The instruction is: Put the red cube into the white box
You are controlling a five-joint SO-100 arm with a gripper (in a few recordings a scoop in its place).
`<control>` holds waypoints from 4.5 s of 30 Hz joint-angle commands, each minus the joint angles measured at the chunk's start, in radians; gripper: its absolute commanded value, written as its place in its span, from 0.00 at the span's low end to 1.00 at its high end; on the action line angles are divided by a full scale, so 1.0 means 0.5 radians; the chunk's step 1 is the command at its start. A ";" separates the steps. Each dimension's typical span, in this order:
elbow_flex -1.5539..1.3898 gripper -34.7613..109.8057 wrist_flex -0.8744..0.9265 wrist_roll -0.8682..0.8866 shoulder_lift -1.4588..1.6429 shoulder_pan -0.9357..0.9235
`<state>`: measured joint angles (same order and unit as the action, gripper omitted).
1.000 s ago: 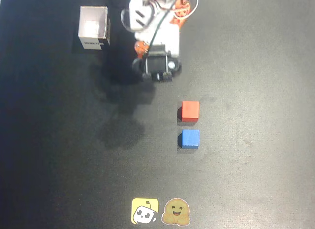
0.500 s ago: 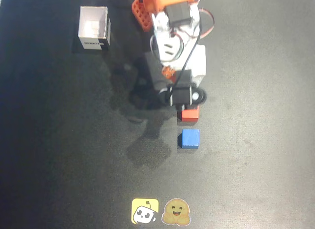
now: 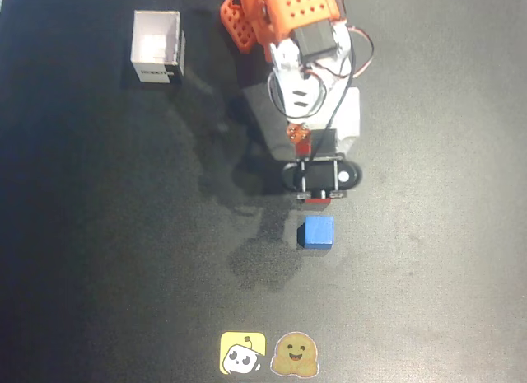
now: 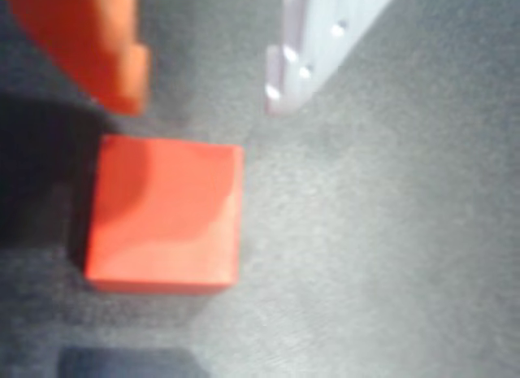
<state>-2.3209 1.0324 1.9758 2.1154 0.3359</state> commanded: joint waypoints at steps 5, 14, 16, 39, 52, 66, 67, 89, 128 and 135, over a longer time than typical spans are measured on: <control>0.104 0.37 -0.064 -0.015 -0.083 0.000; 0.156 0.41 -0.215 -0.034 -0.279 0.006; 0.156 0.41 -0.233 -0.021 -0.304 0.012; 0.156 0.41 -0.482 0.000 -0.666 0.034; 0.018 0.30 -0.663 0.000 -0.755 0.003; 0.218 0.24 -0.307 -0.031 -0.623 -0.031; 0.255 0.24 -0.252 -0.046 -0.592 -0.040; 0.939 0.24 0.690 -1.227 -0.279 -1.399; 0.267 0.24 1.031 -1.761 0.402 -2.773; 0.129 0.24 1.006 -1.905 0.485 -2.985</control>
<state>-2.2503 1.5447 1.0431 2.3224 -1.1275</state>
